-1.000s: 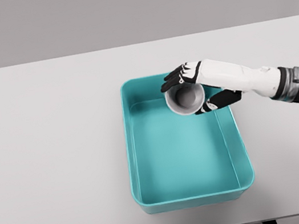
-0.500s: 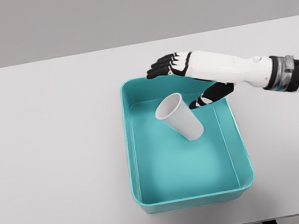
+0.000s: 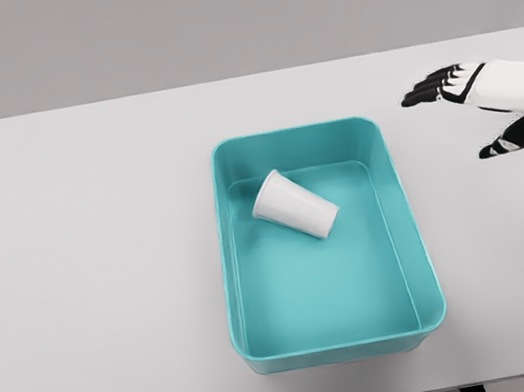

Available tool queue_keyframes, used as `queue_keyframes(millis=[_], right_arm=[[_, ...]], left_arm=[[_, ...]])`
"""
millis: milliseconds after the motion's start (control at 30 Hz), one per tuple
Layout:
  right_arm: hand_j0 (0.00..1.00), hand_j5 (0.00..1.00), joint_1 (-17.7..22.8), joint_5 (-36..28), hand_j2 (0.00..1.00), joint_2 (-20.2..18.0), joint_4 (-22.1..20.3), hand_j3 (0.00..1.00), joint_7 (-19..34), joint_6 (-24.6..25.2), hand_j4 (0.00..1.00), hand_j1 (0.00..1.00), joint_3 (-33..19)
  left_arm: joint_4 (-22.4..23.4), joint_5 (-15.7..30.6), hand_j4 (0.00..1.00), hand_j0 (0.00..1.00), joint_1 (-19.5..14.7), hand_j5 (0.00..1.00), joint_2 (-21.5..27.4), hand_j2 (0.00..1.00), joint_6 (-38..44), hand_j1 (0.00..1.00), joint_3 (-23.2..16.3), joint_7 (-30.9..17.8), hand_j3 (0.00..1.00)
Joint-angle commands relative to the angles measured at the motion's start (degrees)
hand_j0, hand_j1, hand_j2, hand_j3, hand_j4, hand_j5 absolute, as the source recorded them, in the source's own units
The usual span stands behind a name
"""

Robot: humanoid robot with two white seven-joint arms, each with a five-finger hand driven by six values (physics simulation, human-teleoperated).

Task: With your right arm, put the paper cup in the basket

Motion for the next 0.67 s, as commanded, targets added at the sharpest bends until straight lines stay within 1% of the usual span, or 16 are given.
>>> queue_keyframes(millis=[0, 167, 400, 533, 633], right_arm=[[1.0, 1.0, 0.0, -0.34, 1.0, -3.68, 0.49, 1.0, 0.11, 0.08, 1.0, 1.0, 0.04], [1.0, 1.0, 2.37, 0.28, 1.0, -4.03, 0.67, 1.0, 0.11, 0.08, 1.0, 1.0, 0.39], [1.0, 1.0, 2.46, 0.28, 1.0, -3.94, 0.4, 1.0, 0.11, 0.08, 1.0, 1.0, 0.39], [1.0, 1.0, 2.02, 0.19, 1.0, -0.34, 0.4, 1.0, 0.11, 0.08, 1.0, 1.0, 0.48], [1.0, 1.0, 2.11, 0.28, 1.0, -0.25, 0.4, 1.0, 0.11, 0.08, 1.0, 1.0, 0.48]], left_arm=[[-0.01, -0.01, 1.0, 1.0, 0.0, 1.0, 0.0, 1.0, 0.0, 1.0, -0.01, 0.0, 1.0], [-0.01, -0.01, 1.0, 1.0, 0.0, 1.0, 0.0, 1.0, 0.0, 1.0, -0.01, 0.0, 1.0], [0.52, 0.08, 1.0, 1.0, 0.62, 1.0, 0.0, 1.0, 0.26, 1.0, -0.01, 0.0, 1.0], [0.52, 0.08, 1.0, 1.0, 0.62, 1.0, 0.0, 1.0, 0.35, 1.0, -0.01, 0.0, 1.0], [0.43, 0.08, 1.0, 1.0, 0.7, 1.0, 0.0, 1.0, 0.35, 1.0, -0.01, 0.08, 1.0]])
